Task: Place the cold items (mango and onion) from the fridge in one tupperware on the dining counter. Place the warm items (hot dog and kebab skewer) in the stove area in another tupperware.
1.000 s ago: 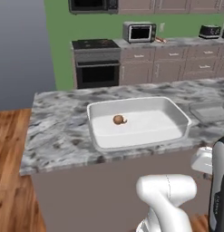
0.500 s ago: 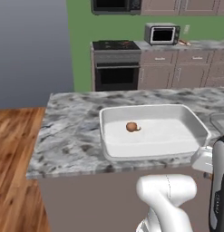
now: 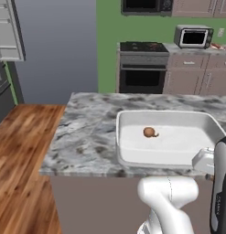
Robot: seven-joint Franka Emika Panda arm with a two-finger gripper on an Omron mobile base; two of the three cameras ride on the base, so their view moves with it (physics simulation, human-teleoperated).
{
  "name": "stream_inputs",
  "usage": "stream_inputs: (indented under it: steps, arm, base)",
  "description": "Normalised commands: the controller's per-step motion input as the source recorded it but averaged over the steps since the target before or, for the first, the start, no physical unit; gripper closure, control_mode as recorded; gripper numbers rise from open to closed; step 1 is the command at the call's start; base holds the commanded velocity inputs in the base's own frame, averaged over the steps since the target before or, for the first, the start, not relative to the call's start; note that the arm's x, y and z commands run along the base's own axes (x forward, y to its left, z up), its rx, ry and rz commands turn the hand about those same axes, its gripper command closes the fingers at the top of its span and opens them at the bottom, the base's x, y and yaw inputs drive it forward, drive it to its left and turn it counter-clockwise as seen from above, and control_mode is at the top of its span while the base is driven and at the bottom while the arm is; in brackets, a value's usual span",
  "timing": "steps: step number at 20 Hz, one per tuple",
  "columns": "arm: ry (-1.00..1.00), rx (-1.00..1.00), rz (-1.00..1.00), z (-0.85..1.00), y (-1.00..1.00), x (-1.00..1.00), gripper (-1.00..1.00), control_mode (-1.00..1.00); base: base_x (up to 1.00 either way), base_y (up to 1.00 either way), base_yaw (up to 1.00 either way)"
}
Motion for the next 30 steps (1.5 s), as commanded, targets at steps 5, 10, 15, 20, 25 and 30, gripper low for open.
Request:
stream_inputs:
  steps: [5, 10, 15, 20, 25, 30]
  arm:
    - [0.0, 0.03, 0.02, 0.14, -0.1, 0.0, 1.0, -1.0]
    - [0.01, 0.02, 0.0, 0.51, -0.14, 0.4, 1.0, -1.0]
    - [0.02, 0.03, -0.11, 0.76, -0.22, 0.91, 1.0, -1.0]
    - [0.09, 0.09, -0.01, 0.22, -0.4, 0.9, 1.0, -1.0]
    - [0.01, 0.09, 0.0, -0.33, -0.62, 0.81, 1.0, -1.0]
    - [0.0, 0.04, 0.01, -0.78, -0.47, 0.84, 1.0, -1.0]
  base:
    - [0.19, -0.11, 0.11]
    - [0.0, 0.0, 0.0]
    - [0.0, 0.0, 0.0]
    - [0.0, 0.0, 0.0]
    - [0.0, 0.0, 0.0]
    - [0.0, 0.0, 0.0]
